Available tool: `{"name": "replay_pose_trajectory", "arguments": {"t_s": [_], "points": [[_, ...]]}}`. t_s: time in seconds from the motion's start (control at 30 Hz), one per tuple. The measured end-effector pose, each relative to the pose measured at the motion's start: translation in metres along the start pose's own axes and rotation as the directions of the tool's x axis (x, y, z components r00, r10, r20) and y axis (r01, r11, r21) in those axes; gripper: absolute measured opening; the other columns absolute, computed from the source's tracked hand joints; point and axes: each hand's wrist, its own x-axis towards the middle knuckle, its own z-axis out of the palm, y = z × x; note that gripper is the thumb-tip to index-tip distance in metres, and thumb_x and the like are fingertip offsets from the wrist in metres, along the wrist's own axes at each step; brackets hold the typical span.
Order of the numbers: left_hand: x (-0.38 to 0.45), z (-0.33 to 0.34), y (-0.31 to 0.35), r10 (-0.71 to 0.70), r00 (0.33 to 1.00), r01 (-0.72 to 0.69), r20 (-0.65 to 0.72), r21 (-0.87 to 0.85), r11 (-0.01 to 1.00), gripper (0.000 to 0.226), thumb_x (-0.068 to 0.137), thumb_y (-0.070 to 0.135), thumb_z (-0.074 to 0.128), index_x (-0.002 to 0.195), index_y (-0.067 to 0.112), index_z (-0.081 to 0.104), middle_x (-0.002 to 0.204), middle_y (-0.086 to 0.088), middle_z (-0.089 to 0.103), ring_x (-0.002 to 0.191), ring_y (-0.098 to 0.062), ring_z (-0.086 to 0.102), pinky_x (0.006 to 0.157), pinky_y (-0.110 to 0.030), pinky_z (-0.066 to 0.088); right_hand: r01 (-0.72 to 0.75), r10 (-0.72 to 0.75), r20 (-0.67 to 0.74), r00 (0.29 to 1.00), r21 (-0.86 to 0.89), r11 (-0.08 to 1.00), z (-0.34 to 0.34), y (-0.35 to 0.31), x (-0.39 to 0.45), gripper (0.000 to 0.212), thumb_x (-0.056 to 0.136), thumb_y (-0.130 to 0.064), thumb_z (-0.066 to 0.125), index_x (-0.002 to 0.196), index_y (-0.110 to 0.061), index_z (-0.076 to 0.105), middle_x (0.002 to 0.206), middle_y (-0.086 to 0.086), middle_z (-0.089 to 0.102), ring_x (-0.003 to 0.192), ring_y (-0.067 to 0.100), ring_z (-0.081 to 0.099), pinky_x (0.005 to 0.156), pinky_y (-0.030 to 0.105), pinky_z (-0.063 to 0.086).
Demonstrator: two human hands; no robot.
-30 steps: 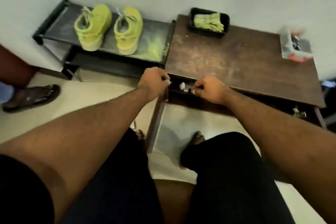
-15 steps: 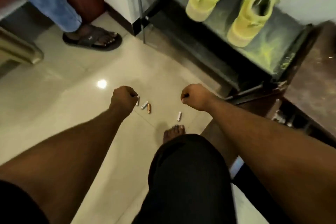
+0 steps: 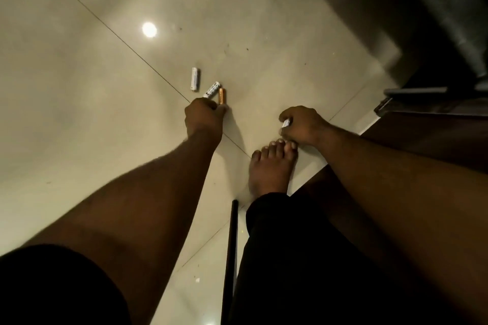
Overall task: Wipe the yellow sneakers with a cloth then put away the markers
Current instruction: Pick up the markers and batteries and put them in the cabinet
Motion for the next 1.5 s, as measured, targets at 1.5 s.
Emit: {"name": "replay_pose_trajectory", "arguments": {"t_s": [1.5], "points": [[-0.515,0.216,0.187,0.536,0.596,-0.703,0.598,0.068,0.708,0.022,0.079,0.017,0.076,0.060,0.008,0.068,0.057,-0.005,0.065,0.049,-0.014,0.056,0.052,-0.025,0.050,0.415,0.771,-0.249,0.587,0.909,-0.022,-0.012,0.353,-0.447,0.019,0.078,0.006,0.071,0.096,0.005,0.063,0.083,0.015,0.063,0.069,0.019,0.062,0.063,0.027,0.058]]}}
